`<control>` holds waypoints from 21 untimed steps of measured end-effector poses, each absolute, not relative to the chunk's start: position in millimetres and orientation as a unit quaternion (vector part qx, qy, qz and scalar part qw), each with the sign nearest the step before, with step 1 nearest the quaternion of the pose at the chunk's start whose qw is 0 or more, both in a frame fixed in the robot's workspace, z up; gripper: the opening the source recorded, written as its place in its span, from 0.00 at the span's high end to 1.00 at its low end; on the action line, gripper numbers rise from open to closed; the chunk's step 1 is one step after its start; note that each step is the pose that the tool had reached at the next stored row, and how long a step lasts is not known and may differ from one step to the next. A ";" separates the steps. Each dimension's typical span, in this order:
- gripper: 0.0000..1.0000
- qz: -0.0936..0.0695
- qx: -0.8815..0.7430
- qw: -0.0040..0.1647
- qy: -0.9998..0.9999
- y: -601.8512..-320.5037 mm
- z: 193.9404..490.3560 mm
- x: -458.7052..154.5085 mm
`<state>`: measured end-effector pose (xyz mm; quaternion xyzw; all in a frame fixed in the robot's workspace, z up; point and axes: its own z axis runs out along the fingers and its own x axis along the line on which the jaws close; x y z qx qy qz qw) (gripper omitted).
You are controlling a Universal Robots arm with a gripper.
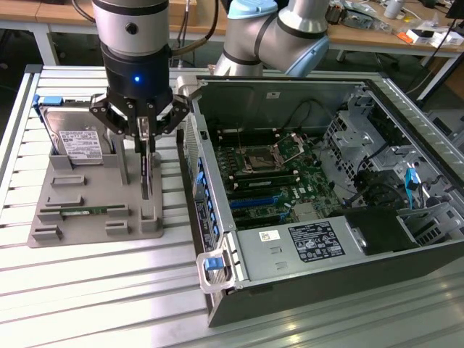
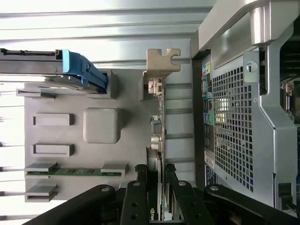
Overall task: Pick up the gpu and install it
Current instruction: 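Pick up the gpu and move the gpu toward the slot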
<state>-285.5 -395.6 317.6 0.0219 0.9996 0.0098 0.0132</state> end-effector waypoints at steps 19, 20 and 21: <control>0.74 0.010 0.022 0.013 1.000 -395.6 368.1 -285.5; 0.74 0.011 0.022 0.013 1.000 -395.6 370.3 -285.5; 0.74 0.010 0.022 0.013 1.000 -395.6 372.2 -285.5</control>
